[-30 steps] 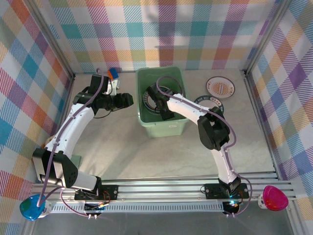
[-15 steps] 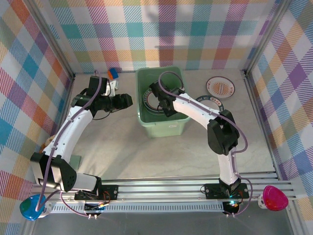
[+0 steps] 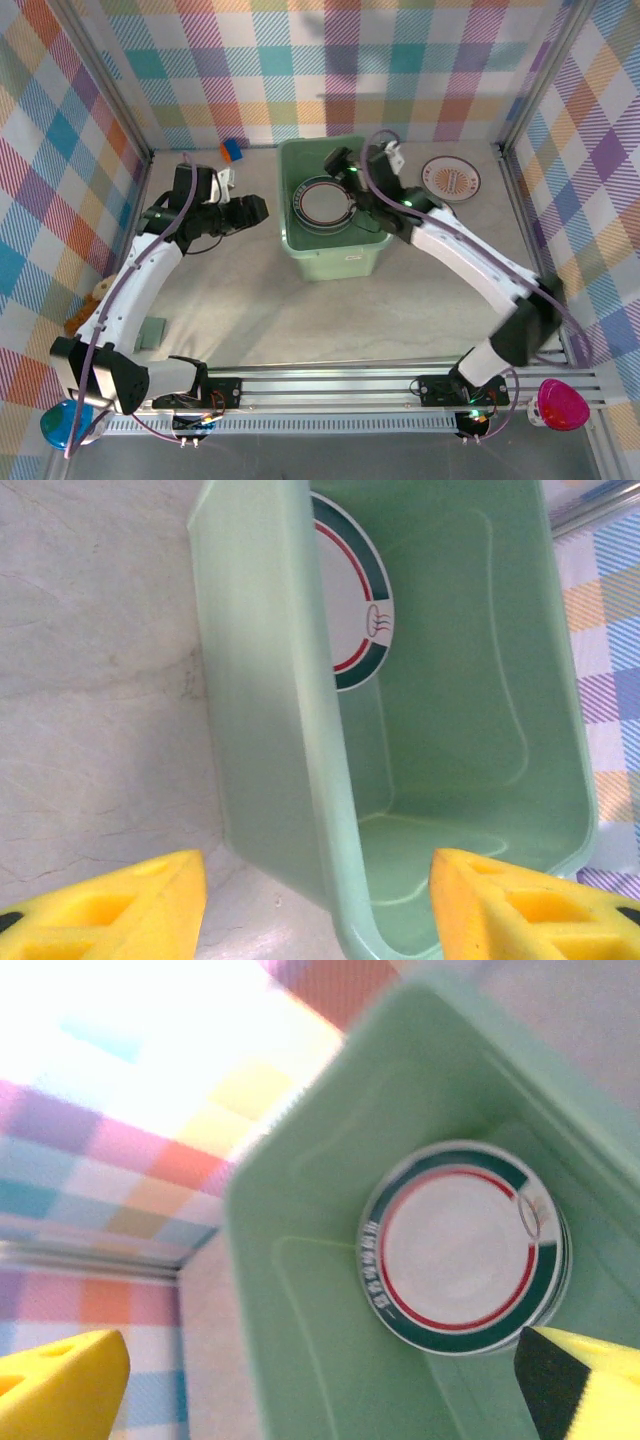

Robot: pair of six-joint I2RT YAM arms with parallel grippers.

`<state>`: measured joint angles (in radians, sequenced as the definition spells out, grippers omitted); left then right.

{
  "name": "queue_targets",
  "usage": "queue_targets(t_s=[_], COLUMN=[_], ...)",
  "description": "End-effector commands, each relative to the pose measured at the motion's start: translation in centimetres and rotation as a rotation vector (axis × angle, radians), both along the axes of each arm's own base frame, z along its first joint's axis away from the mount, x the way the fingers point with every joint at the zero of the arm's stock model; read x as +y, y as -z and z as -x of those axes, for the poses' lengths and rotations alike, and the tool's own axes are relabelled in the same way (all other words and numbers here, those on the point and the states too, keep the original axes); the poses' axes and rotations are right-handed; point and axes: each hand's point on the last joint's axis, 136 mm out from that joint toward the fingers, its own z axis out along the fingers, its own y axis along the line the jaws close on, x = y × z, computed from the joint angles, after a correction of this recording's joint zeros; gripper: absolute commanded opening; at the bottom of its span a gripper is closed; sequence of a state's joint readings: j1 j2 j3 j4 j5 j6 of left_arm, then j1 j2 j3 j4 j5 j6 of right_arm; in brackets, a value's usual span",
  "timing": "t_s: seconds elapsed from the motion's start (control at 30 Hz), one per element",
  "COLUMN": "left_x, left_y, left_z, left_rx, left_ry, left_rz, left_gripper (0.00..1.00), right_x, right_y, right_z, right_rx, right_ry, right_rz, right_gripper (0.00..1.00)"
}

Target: Place the plates into the plastic bin on the countertop

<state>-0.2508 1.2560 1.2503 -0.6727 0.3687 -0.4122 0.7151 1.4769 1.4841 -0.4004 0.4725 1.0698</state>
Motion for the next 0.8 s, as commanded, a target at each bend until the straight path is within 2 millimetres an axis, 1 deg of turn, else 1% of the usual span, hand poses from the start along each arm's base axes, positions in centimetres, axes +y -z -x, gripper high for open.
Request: queue_targets(t_s=[0.0, 0.03, 0.1, 0.17, 0.23, 0.3, 0.33, 0.47, 0.53, 0.67, 0.77], left_x=[-0.8, -1.1, -1.7, -2.5, -3.3, -4.0, -4.3, -4.8, -4.6, -4.0, -3.7], left_y=[-1.4, -1.4, -1.2, -0.7, -0.4, -0.1, 0.0, 0.3, 0.4, 0.1, 0.1], left_z=[0.3, 0.4, 0.4, 0.4, 0.3, 0.1, 0.0, -0.2, -0.2, -0.2, -0.3], left_rx=[-0.05, -0.051, -0.051, -0.045, -0.043, -0.043, -0.04, -0.039, -0.04, -0.059, -0.073], left_ry=[-0.016, -0.012, -0.005, 0.009, 0.018, 0.024, 0.027, 0.029, 0.023, 0.011, 0.005], left_rz=[0.033, 0.032, 0.029, 0.026, 0.035, 0.043, 0.044, 0.026, 0.015, -0.02, -0.037], left_gripper=[0.61, 0.61, 0.61, 0.61, 0.61, 0.61, 0.61, 0.6, 0.6, 0.61, 0.61], right_x=[-3.8, -5.7, -9.8, -14.1, -17.1, -19.7, -20.8, -23.8, -24.9, -26.4, -27.1], right_y=[-2.5, -2.4, -1.4, 0.3, 1.7, 4.2, 5.8, 11.4, 13.5, 16.8, 18.8], right_z=[2.1, 2.6, 3.6, 4.4, 4.8, 4.9, 4.8, 3.6, 3.0, 1.8, 1.0], right_rx=[-0.112, -0.102, -0.057, 0.002, 0.027, 0.095, 0.14, 0.269, 0.311, 0.384, 0.439], right_ry=[-0.09, -0.089, -0.056, -0.008, 0.013, 0.028, 0.031, 0.057, 0.076, 0.092, 0.075], right_rz=[0.108, 0.1, 0.097, 0.092, 0.098, 0.095, 0.073, -0.099, -0.124, -0.102, -0.072], right_gripper=[0.97, 0.95, 0.92, 0.89, 0.87, 0.85, 0.85, 0.79, 0.78, 0.77, 0.76])
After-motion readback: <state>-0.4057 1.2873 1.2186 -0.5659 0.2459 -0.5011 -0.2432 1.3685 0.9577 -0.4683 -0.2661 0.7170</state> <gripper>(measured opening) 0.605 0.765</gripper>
